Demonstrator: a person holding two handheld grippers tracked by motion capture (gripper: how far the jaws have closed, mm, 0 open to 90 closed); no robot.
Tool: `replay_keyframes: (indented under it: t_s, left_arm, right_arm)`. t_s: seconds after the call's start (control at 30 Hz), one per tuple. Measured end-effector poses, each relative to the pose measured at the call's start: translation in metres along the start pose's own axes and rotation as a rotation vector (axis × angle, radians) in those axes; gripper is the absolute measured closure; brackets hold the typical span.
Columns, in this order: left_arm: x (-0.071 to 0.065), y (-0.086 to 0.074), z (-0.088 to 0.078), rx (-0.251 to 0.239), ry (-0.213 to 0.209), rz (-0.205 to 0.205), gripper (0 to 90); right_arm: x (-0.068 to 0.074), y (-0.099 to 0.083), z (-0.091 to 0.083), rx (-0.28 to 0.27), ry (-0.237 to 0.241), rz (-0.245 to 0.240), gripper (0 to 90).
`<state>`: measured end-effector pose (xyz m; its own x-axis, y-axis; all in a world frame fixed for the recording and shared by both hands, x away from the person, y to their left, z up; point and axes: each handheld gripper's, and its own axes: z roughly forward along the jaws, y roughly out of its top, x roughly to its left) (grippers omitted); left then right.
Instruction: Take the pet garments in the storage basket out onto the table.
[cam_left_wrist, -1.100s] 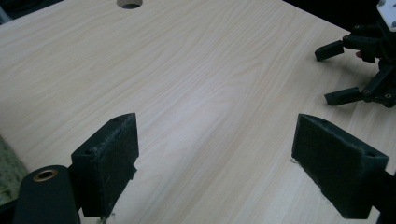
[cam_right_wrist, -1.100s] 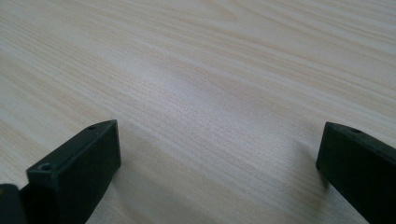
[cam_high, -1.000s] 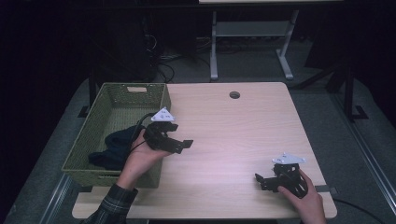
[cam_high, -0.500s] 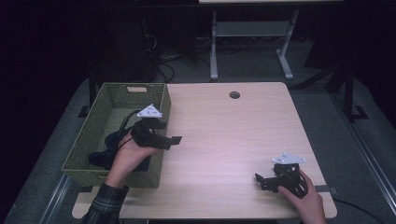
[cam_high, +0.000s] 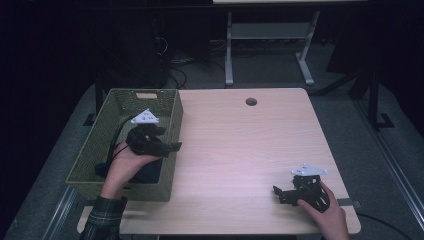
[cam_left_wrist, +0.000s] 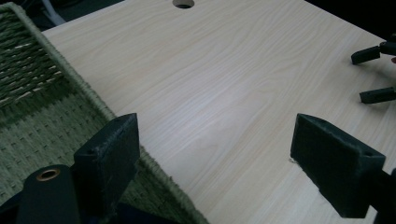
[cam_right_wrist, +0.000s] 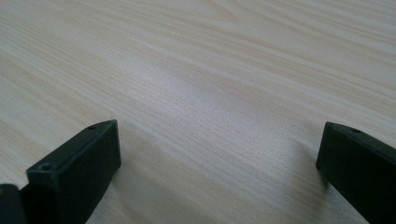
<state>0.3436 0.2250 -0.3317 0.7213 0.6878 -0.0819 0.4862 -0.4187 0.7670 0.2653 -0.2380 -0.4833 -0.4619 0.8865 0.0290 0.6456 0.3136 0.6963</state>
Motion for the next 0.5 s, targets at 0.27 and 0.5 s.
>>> replay_keyframes:
  t_s: [0.27, 0.5]
  left_arm:
    - [0.014, -0.007, -0.011, -0.001, 0.029, -0.008, 18.2]
    - [0.031, -0.018, -0.019, 0.029, 0.068, -0.024, 18.7]
  right_arm:
    - [0.000, 0.000, 0.000, 0.001, -0.001, 0.000, 0.0]
    - [0.000, 0.000, 0.000, 0.000, -0.001, 0.002, 0.0]
